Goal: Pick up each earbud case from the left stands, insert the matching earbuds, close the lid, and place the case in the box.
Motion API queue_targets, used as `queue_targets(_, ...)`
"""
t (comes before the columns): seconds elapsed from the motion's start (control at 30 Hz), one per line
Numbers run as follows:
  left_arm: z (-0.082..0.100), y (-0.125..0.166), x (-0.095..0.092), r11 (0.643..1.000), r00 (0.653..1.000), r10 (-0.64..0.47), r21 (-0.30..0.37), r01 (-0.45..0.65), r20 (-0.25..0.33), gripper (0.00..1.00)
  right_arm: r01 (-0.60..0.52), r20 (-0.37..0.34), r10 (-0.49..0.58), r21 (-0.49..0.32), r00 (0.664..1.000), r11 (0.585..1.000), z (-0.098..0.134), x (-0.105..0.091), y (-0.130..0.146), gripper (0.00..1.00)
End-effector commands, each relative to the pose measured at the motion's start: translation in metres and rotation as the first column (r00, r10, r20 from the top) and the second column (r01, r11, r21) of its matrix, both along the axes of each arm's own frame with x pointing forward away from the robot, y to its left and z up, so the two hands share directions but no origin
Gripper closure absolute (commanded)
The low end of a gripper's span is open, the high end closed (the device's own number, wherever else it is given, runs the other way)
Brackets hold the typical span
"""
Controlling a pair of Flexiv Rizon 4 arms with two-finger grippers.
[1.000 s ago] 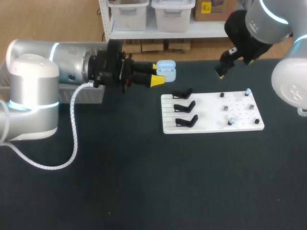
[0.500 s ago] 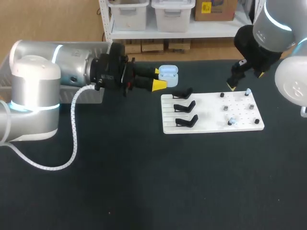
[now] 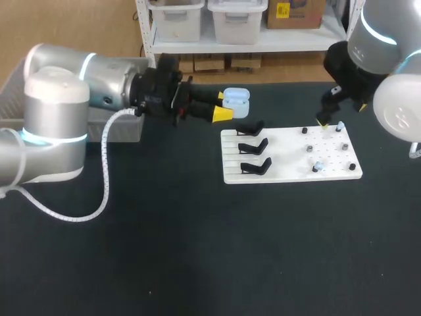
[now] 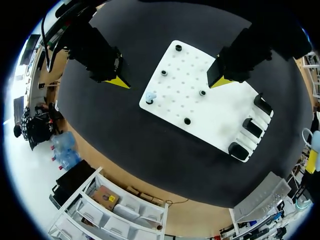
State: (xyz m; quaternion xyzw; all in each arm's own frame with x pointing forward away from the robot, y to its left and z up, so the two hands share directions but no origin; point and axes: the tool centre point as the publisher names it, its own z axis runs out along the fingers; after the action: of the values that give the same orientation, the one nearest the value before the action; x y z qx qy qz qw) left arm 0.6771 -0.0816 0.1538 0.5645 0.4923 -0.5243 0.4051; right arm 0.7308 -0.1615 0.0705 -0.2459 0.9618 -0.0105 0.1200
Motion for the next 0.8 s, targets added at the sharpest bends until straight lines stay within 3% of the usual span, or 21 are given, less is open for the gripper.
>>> queue_targets(0.03, -0.001, -0.001, 0.003, 1.0, 1.0, -0.008, 0.0, 0.008, -0.001, 1.0, 0.003, -0.014, -0.003, 0.0, 1.0, 1.0, -0.006, 0.009, -0.003, 0.0)
queue_targets(0.37, -0.001, -0.001, 0.003, 1.0, 1.0, -0.008, 0.0, 0.008, -0.001, 1.0, -0.005, -0.046, 0.004, -0.024, 0.999, 1.0, -0.019, 0.017, -0.013, 0.05)
queue_targets(0.6, -0.001, -0.001, 0.003, 1.0, 1.0, -0.008, 0.0, 0.008, -0.001, 1.0, -0.01, -0.065, 0.008, -0.033, 0.998, 0.999, -0.028, 0.019, -0.014, 0.19)
queue_targets(0.8, -0.001, -0.001, 0.003, 1.0, 1.0, -0.008, 0.0, 0.008, -0.001, 1.0, 0.03, -0.081, -0.035, -0.063, 0.996, 0.998, -0.038, 0.019, -0.013, 0.41)
